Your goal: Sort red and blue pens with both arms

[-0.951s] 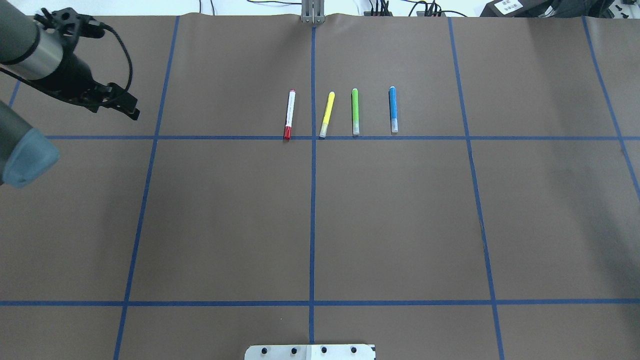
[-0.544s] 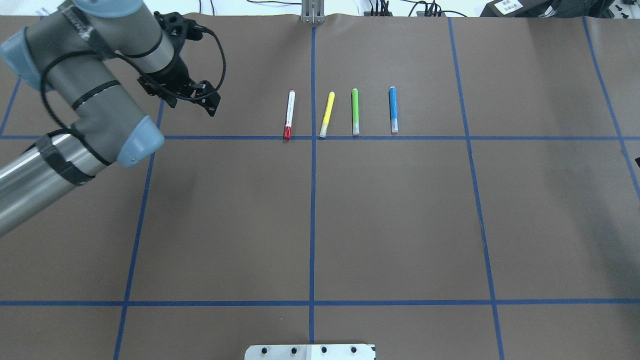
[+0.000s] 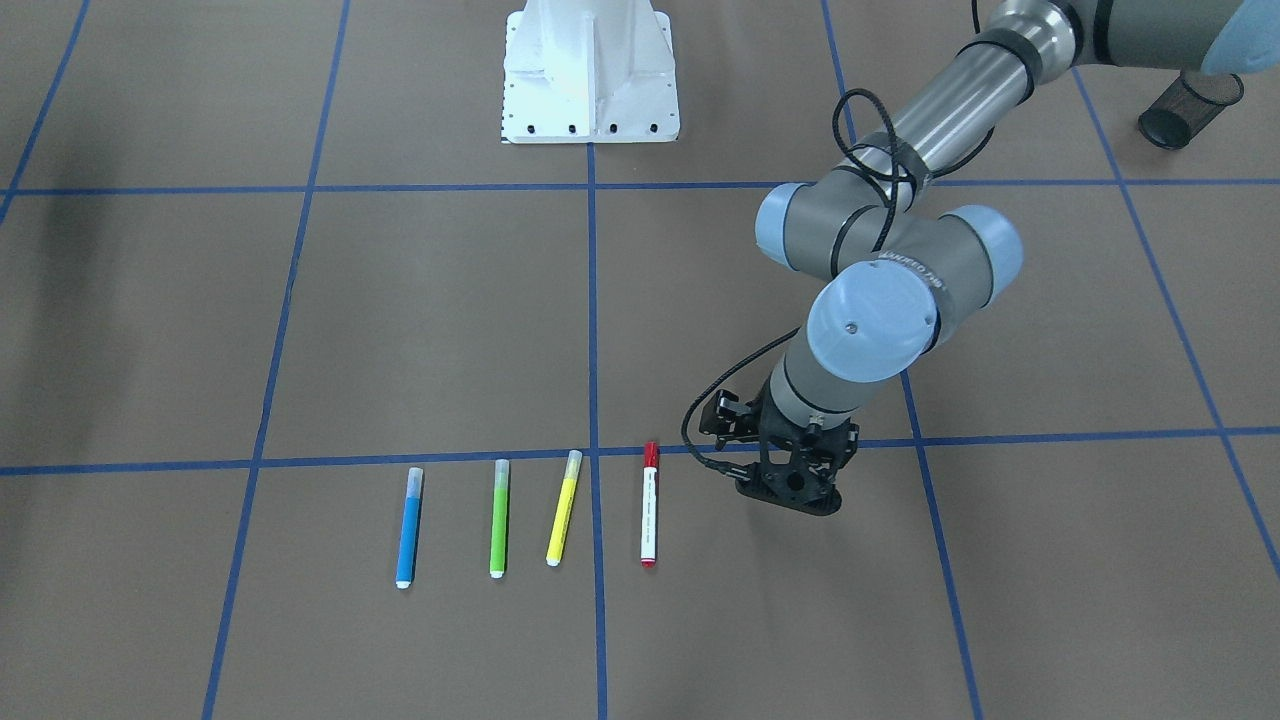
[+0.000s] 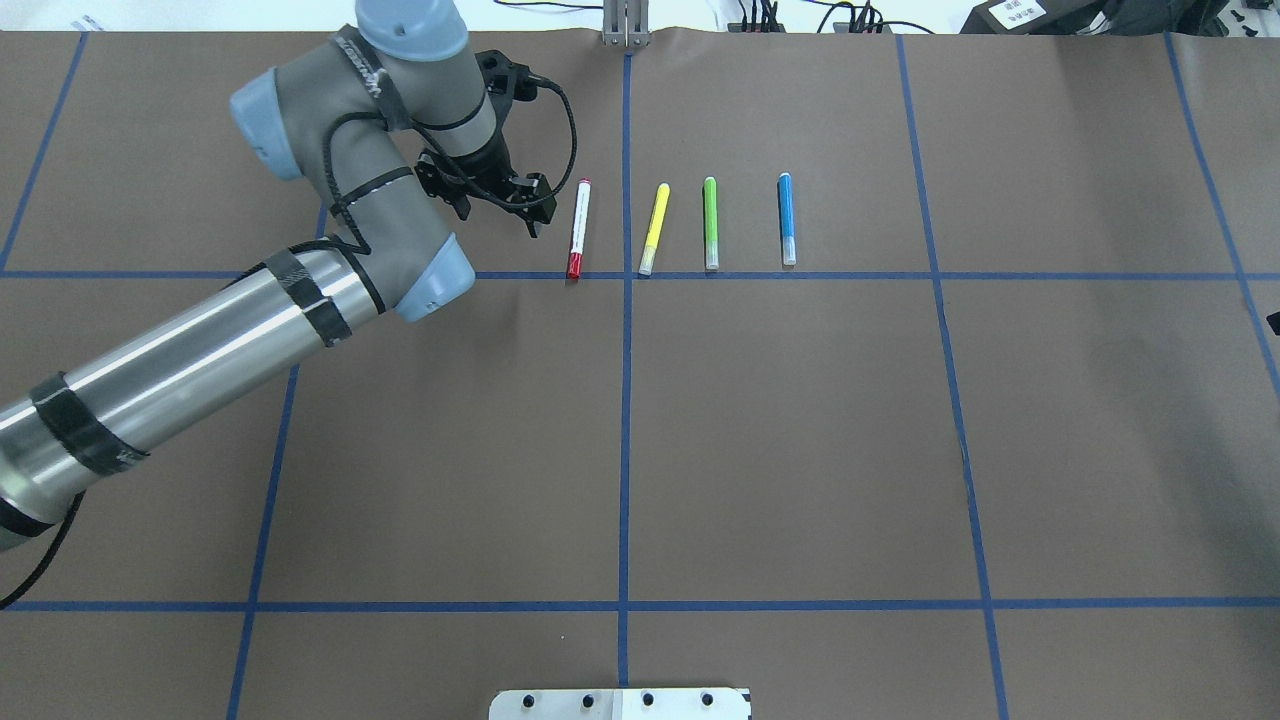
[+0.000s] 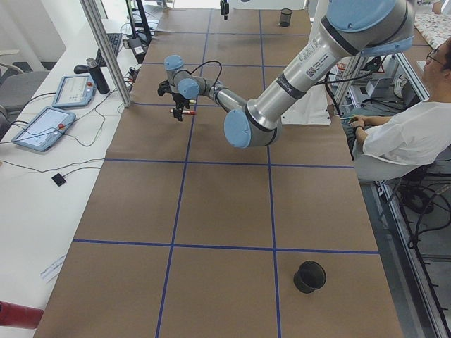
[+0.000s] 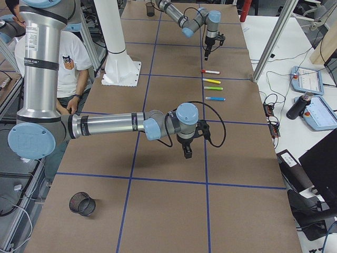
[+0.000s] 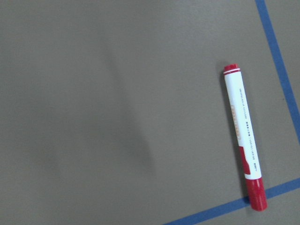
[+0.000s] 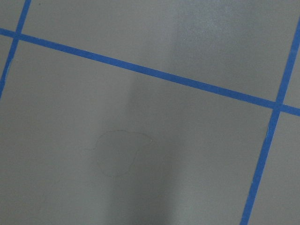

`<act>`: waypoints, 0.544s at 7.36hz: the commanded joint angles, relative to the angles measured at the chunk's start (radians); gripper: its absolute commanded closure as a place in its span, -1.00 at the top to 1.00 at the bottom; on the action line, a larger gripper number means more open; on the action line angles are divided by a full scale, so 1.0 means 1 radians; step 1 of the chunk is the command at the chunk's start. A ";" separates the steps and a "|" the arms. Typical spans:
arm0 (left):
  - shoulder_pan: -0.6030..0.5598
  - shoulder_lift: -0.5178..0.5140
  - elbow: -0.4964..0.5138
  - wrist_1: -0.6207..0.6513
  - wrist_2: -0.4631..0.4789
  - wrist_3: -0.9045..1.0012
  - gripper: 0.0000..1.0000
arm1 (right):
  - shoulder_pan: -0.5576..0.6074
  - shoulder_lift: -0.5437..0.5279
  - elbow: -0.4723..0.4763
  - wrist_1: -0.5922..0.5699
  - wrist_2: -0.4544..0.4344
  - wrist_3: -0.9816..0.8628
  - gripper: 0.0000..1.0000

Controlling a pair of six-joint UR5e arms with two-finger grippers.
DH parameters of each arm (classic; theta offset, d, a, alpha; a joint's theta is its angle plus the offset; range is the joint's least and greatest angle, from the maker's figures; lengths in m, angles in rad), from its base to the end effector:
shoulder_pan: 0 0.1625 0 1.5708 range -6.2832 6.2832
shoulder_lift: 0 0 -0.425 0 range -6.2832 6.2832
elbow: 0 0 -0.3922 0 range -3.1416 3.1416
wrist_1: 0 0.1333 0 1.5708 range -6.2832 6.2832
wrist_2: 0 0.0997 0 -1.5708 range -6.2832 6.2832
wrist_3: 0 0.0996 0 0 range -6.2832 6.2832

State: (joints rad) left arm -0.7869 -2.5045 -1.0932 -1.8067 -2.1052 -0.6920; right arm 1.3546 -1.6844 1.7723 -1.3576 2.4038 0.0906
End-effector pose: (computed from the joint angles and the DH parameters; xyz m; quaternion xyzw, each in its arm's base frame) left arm 0.5241 -0.6427 0.2449 0.0749 0.4038 0.1311 0.9023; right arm -0.0399 -0.4597 0.5847 0.0744 -0.4162 -0.1173 0.8986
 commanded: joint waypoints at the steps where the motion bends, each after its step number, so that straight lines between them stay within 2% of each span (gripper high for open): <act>1: 0.051 -0.065 0.075 -0.017 0.067 -0.032 0.78 | 0.000 0.000 0.003 0.000 0.000 0.001 1.00; 4: 0.061 -0.076 0.121 -0.069 0.068 -0.035 0.59 | 0.000 0.000 0.001 0.000 0.000 0.000 1.00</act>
State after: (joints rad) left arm -0.7308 -2.5726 -0.9943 -1.8558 -2.0386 -0.7258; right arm 1.3545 -1.6843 1.7746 -1.3575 2.4037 0.0911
